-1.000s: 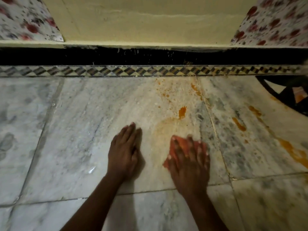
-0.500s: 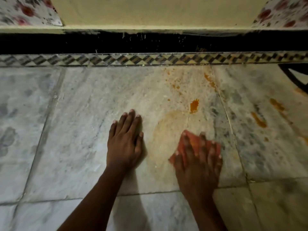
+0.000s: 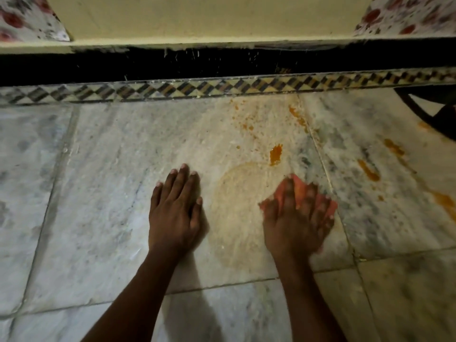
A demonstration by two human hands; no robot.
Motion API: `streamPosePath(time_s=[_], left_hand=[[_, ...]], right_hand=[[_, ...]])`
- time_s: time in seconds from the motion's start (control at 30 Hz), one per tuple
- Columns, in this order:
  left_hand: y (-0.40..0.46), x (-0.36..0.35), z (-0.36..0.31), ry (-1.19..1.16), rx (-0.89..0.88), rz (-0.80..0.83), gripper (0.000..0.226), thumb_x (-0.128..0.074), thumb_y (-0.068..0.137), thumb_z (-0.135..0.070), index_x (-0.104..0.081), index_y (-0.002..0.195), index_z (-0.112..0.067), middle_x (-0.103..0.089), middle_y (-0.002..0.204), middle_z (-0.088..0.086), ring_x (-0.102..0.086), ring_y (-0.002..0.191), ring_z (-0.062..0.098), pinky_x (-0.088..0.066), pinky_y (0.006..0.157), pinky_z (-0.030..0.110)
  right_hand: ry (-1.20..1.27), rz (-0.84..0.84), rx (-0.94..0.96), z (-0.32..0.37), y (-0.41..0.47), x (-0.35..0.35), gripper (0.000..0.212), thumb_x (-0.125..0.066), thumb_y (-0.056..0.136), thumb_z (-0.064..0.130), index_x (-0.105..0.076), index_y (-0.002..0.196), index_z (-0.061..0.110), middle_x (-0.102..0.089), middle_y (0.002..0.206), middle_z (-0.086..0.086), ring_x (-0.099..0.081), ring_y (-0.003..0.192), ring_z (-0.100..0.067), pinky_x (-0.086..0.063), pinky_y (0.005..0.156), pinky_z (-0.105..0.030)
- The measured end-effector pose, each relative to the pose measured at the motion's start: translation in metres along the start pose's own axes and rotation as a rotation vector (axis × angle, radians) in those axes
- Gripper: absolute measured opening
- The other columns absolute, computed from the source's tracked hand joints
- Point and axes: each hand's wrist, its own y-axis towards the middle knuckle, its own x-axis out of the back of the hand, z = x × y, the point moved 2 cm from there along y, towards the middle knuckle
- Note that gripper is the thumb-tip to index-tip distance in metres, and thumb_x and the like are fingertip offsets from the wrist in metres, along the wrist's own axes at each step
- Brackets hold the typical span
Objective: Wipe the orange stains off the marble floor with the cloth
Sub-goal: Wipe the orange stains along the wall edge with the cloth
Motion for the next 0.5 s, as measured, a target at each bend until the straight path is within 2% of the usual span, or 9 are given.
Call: streamPosePath(time_s=[0.07,0.13,0.2,0.27,0.3,0.37,0.43,0.5], left_hand=[[0.000,-0.001,0.000,0.009,0.001,0.002,0.062,-0.038,0.104,-0.041,-0.034,0.164,-0.027,-0.021,0.175,-0.005,-0.015,0.163,0.016,-0.017,0.130,0.047],[0.000,-0.001,0.001,0.020,0.001,0.015,0.062,-0.036,0.105,-0.042,-0.032,0.165,-0.028,-0.019,0.175,-0.006,-0.013,0.163,0.016,-0.016,0.131,0.047],[0.001,0.001,0.000,0.017,0.002,0.011,0.062,-0.035,0.105,-0.043,-0.033,0.165,-0.027,-0.019,0.175,-0.005,-0.013,0.163,0.016,-0.018,0.130,0.049],[0.000,0.002,-0.003,0.012,0.004,0.015,0.062,-0.034,0.105,-0.043,-0.032,0.165,-0.027,-0.019,0.175,-0.005,-0.013,0.163,0.016,-0.019,0.130,0.050],[0.000,0.002,-0.002,0.009,0.008,0.017,0.061,-0.033,0.106,-0.043,-0.031,0.165,-0.028,-0.019,0.175,-0.005,-0.012,0.163,0.015,-0.018,0.130,0.050],[-0.001,0.000,-0.001,0.000,0.015,0.014,0.061,-0.034,0.106,-0.043,-0.031,0.165,-0.028,-0.019,0.175,-0.005,-0.013,0.163,0.015,-0.017,0.130,0.049],[0.000,0.000,-0.001,0.002,0.010,0.001,0.061,-0.037,0.105,-0.041,-0.032,0.165,-0.028,-0.020,0.175,-0.005,-0.013,0.163,0.015,-0.017,0.130,0.048],[0.001,-0.002,0.000,0.002,0.012,-0.007,0.062,-0.039,0.105,-0.040,-0.033,0.165,-0.028,-0.021,0.175,-0.005,-0.014,0.163,0.015,-0.016,0.130,0.047]], right_hand=[[0.034,0.055,-0.029,0.044,0.029,-0.007,0.074,-0.026,0.099,0.066,-0.018,0.168,0.040,-0.006,0.179,-0.010,0.001,0.163,-0.042,-0.005,0.127,-0.066],[0.012,0.076,0.175,0.077,0.020,-0.010,0.073,-0.023,0.101,0.063,-0.011,0.169,0.038,-0.002,0.179,-0.010,0.004,0.164,-0.042,-0.003,0.128,-0.065],[-0.006,0.060,0.450,0.071,-0.023,-0.004,0.068,-0.026,0.105,0.060,-0.013,0.169,0.039,-0.007,0.179,-0.006,-0.002,0.164,-0.040,-0.010,0.129,-0.062],[-0.018,0.054,0.553,0.029,-0.060,0.004,0.066,-0.029,0.106,0.060,-0.015,0.168,0.041,-0.012,0.178,-0.002,-0.006,0.165,-0.037,-0.017,0.128,-0.060],[-0.026,0.042,0.509,0.004,-0.063,0.006,0.068,-0.031,0.106,0.061,-0.014,0.168,0.041,-0.014,0.178,-0.002,-0.008,0.164,-0.037,-0.020,0.128,-0.059],[-0.082,-0.014,0.285,-0.028,-0.036,0.004,0.071,-0.030,0.105,0.061,-0.015,0.169,0.035,-0.019,0.177,-0.007,-0.015,0.163,-0.040,-0.022,0.126,-0.061],[-0.063,-0.039,0.043,-0.018,0.010,0.001,0.073,-0.024,0.105,0.060,-0.017,0.170,0.028,-0.021,0.176,-0.014,-0.016,0.162,-0.044,-0.013,0.128,-0.063],[-0.019,0.032,-0.032,0.024,0.044,-0.006,0.080,-0.017,0.101,0.063,-0.008,0.170,0.026,-0.010,0.178,-0.015,-0.004,0.163,-0.044,0.000,0.129,-0.063]])
